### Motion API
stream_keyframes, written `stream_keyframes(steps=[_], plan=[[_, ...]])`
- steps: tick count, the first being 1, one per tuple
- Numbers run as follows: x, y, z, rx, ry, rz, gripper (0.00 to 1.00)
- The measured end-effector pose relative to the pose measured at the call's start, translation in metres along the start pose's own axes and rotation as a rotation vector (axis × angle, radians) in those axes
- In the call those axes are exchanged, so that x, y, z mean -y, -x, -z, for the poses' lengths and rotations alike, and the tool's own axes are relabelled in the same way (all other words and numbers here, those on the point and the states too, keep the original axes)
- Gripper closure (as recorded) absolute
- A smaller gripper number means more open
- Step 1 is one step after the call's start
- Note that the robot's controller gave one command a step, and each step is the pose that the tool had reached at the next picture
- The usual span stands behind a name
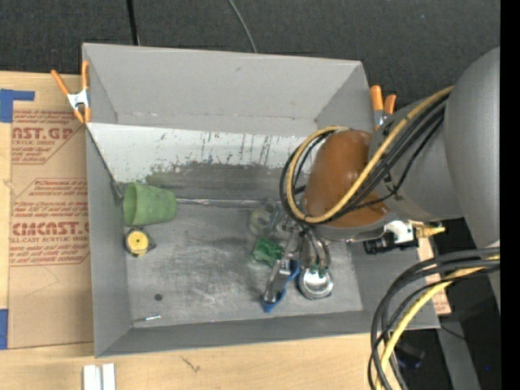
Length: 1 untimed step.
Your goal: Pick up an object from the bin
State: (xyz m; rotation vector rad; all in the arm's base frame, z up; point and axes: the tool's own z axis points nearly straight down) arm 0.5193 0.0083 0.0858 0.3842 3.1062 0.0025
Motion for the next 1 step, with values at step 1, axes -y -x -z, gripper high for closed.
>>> stream_keyframes(steps=[1], plan=[[0.0012, -0.0031, -0.0041, -0.011, -0.002, -0.002, 1.00]])
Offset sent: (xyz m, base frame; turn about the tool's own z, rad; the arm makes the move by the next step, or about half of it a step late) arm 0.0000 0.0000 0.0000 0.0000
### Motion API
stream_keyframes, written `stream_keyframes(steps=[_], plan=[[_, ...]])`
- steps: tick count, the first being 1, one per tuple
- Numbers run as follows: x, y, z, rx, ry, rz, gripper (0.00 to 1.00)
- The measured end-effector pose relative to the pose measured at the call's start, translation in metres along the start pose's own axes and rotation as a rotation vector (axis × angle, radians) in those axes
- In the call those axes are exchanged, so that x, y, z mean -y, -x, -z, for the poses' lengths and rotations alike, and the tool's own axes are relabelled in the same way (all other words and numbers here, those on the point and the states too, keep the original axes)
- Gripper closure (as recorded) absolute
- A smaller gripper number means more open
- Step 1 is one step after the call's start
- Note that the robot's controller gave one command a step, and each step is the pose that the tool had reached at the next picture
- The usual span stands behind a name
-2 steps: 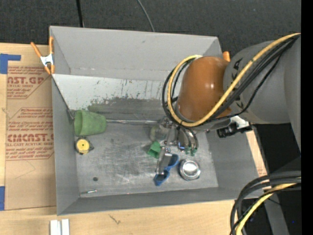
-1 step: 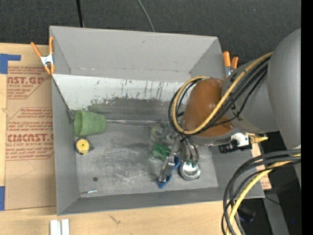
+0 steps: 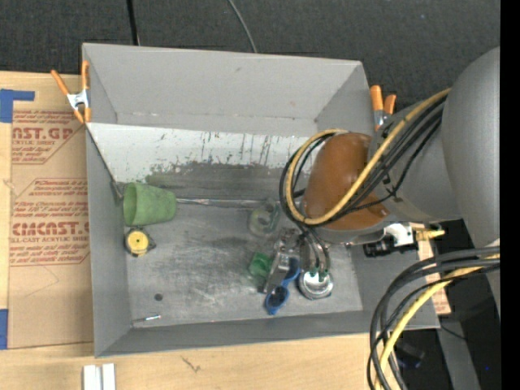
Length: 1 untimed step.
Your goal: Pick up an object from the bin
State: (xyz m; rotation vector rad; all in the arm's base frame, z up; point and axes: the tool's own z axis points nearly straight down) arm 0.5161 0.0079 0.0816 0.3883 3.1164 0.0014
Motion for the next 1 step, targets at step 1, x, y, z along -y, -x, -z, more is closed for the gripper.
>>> stream_keyframes(steps=[1], plan=[[0.0014, 0.0051, 0.1480, 0.008, 0.001, 0.068, 1.00]])
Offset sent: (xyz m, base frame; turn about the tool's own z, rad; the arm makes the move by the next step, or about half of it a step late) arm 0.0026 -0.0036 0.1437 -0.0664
